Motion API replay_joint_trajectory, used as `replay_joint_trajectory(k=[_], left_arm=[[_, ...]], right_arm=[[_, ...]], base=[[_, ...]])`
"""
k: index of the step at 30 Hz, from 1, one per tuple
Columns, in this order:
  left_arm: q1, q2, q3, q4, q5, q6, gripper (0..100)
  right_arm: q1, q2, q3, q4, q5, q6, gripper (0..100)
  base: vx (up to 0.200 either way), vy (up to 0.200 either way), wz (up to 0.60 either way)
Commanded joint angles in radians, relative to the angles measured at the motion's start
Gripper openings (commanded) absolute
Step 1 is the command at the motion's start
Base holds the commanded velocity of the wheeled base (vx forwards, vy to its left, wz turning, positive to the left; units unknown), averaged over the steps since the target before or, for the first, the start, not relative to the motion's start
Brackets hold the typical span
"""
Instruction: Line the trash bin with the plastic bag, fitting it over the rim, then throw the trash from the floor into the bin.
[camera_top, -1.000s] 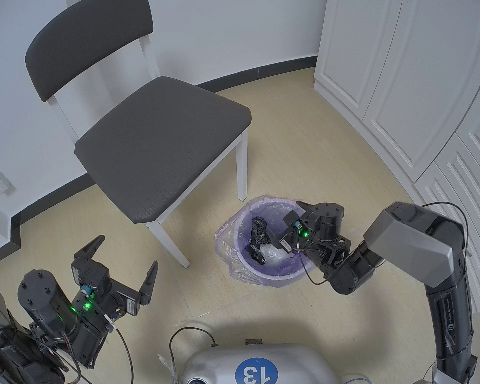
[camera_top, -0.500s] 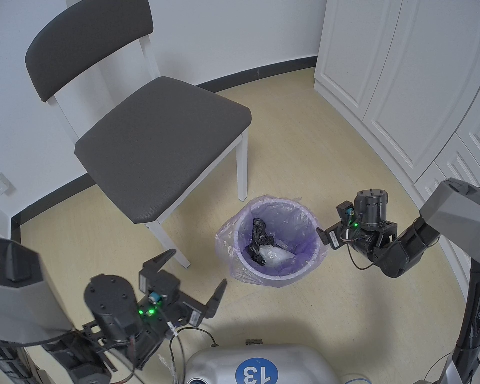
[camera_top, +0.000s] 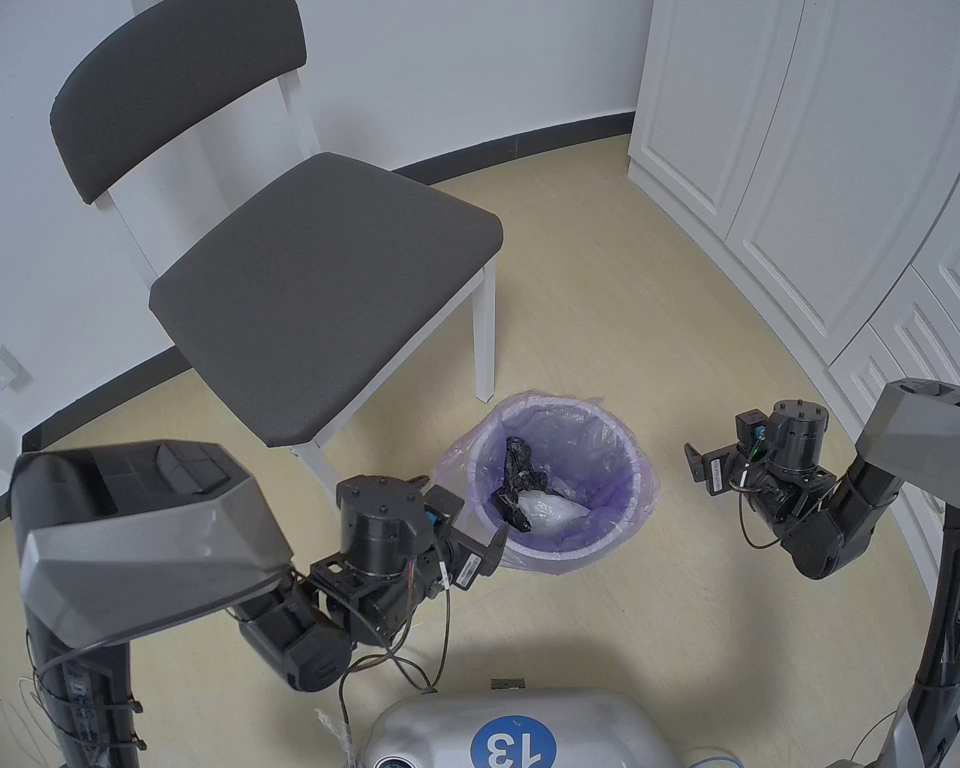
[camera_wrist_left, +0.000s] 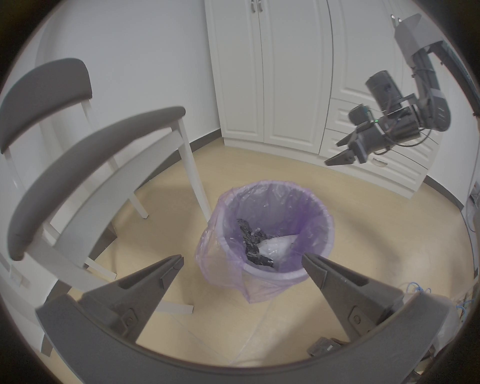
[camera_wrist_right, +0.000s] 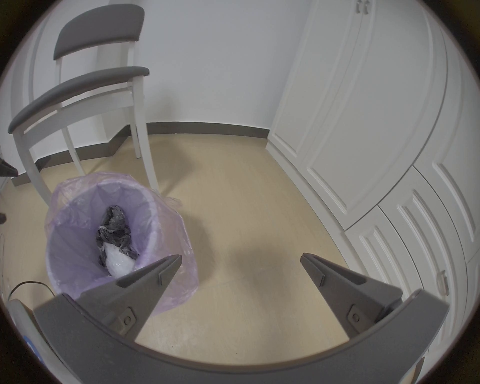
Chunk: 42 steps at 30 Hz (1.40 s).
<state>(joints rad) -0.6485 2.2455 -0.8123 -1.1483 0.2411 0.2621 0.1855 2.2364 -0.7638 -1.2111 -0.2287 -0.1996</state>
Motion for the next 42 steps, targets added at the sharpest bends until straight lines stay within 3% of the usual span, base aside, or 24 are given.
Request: replay_joint_trajectory(k=[1,16,21,42], left_arm=[[0.069,0.131,-0.159,0.052,-0.005,-0.006,100],[0.112,0.217,-0.281,0.035,0.087,-0.014,100],[0.127,0.273,-0.347,0.004,0.165,-0.012,100],[0.168,0.307,-0.409,0.004,0.195,-0.012,100]], right_arm=[[-0.054,0.08,-0.035,-0.016,0.029,0.008,100],[-0.074,0.108,-0.075,-0.016,0.037,0.026,100],[-0.074,0.121,-0.088,-0.018,0.037,0.032,100],[-0.077,0.137,-0.088,-0.019,0.062,0.043,100]], base=[[0.0,0.0,0.0],[0.0,0.0,0.0],[0.0,0.0,0.0],[0.0,0.0,0.0]])
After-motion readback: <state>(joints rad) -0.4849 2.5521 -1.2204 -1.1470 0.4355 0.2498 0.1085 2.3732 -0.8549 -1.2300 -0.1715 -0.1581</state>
